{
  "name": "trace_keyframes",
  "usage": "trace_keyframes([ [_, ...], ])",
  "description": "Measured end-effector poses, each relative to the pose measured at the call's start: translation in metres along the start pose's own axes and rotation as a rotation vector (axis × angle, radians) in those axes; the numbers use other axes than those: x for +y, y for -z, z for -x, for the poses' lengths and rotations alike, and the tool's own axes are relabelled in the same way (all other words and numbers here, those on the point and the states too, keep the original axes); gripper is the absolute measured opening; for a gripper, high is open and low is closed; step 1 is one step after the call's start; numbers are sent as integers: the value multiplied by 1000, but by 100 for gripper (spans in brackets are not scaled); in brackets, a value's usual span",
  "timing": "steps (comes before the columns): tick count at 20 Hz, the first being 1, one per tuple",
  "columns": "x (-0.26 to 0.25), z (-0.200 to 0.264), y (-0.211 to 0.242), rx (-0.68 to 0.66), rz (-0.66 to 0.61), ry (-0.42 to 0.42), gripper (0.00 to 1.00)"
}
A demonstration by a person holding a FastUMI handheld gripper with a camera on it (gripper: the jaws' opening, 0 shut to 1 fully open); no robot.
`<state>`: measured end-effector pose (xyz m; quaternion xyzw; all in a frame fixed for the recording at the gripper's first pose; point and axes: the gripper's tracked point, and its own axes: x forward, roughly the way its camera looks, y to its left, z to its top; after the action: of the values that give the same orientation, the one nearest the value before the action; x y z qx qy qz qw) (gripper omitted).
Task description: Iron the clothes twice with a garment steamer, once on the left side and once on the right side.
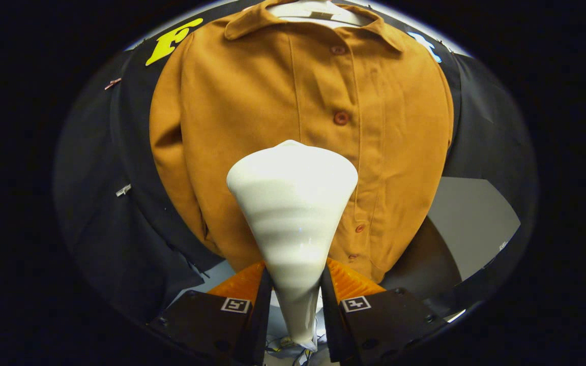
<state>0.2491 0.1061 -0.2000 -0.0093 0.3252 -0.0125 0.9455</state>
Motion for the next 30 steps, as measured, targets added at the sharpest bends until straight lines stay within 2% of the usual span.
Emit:
trace_keyframes([
  [9,-66,53,-87,-309,-33,82,50],
  [16,-104,84,-126,-501,-60,124,50],
  [21,-113,91,-139,-560,-50,133,50],
  [30,-118,89,-141,-569,-35,115,50],
])
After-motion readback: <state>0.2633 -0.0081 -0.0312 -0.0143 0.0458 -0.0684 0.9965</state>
